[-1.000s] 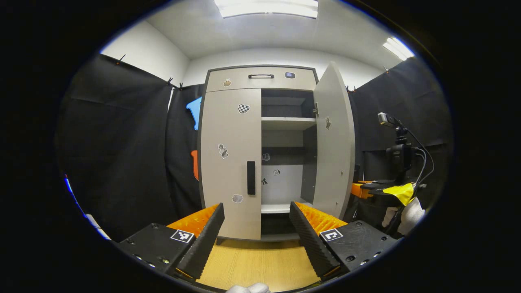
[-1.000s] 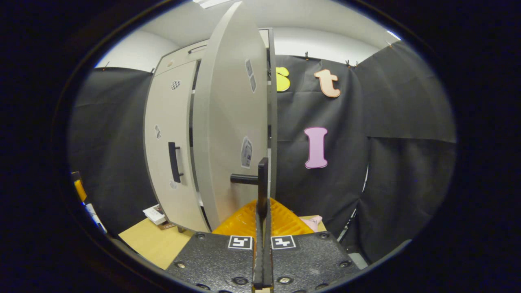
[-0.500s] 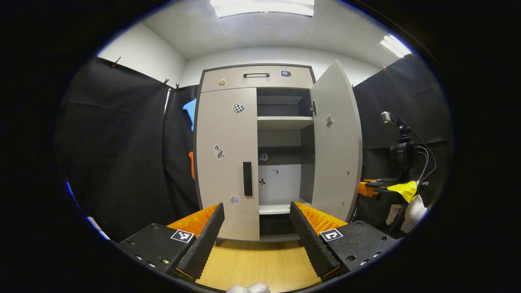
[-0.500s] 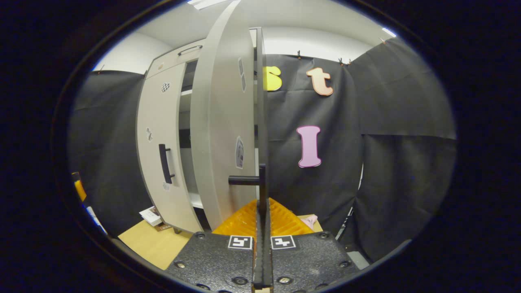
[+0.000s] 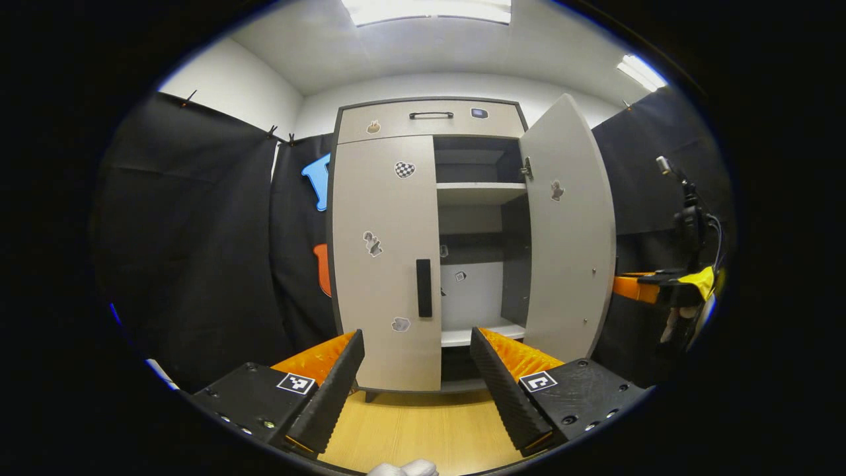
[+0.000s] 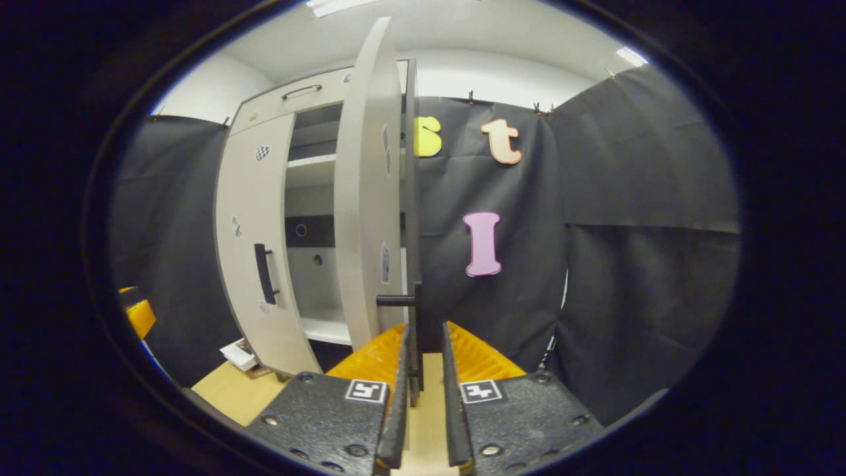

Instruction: Open the right door of the double-door shoe cabinet with the right hand, and open the left door with the left hand.

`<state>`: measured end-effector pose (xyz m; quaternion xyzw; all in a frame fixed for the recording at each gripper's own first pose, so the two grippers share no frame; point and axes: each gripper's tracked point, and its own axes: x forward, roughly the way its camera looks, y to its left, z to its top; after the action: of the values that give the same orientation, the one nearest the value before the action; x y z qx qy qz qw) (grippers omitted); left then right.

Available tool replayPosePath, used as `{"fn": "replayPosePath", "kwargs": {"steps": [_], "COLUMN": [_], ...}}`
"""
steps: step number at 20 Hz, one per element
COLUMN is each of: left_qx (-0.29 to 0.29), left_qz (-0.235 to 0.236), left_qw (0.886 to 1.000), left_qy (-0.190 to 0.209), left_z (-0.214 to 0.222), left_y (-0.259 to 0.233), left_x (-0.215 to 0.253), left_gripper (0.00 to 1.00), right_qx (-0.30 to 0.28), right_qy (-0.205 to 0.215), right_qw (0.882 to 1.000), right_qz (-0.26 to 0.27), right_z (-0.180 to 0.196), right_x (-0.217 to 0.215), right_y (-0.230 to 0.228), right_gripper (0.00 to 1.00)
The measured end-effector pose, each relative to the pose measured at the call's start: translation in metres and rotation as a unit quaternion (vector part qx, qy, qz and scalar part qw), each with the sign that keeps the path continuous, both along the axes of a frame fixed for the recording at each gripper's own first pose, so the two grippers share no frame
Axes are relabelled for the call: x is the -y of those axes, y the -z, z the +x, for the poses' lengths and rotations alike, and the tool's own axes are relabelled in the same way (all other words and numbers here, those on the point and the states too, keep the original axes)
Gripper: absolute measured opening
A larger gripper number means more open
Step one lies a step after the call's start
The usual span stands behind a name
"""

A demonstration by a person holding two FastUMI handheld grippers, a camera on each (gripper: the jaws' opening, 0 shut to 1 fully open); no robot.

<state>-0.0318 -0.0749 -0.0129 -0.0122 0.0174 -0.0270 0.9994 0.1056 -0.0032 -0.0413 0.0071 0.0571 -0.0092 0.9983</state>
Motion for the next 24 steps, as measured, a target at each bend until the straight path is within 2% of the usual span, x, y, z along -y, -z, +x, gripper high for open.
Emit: {"fn": "replayPosePath", "kwargs": {"steps": [1, 3, 4, 5, 7, 15, 24], "left_qx": [-0.001, -0.002, -0.002, -0.003, -0.005, -0.007, -0.006], "left_qz": [0.001, 0.004, 0.004, 0.003, 0.003, 0.024, 0.001], "left_qw": [1.000, 1.000, 1.000, 1.000, 1.000, 0.999, 0.999], "left_qy": [0.001, 0.002, 0.002, 0.004, 0.009, 0.025, 0.037], "left_z": [0.003, 0.011, 0.016, 0.020, 0.029, 0.072, 0.179], "left_y": [0.002, 0.006, 0.009, 0.012, 0.016, 0.034, 0.041], "left_x": [-0.006, -0.017, -0.022, -0.026, -0.031, -0.033, 0.000], "left_gripper": [0.96, 0.96, 0.96, 0.96, 0.96, 0.96, 0.96], "right_qx": [0.002, 0.010, 0.009, 0.009, 0.013, -0.007, -0.003], "right_qy": [0.012, 0.010, 0.010, 0.011, 0.016, 0.002, -0.011], "right_qw": [1.000, 1.000, 1.000, 1.000, 1.000, 1.000, 1.000], "right_qz": [-0.006, -0.001, 0.001, 0.002, -0.004, 0.024, 0.015], "right_z": [-0.004, -0.009, -0.010, -0.013, -0.018, -0.034, -0.027], "right_x": [0.003, -0.001, -0.004, -0.008, -0.009, -0.037, -0.045], "right_y": [-0.001, -0.004, -0.002, 0.000, 0.001, 0.017, 0.011], "right_gripper": [0.44, 0.75, 0.81, 0.91, 0.98, 0.99, 0.99]}}
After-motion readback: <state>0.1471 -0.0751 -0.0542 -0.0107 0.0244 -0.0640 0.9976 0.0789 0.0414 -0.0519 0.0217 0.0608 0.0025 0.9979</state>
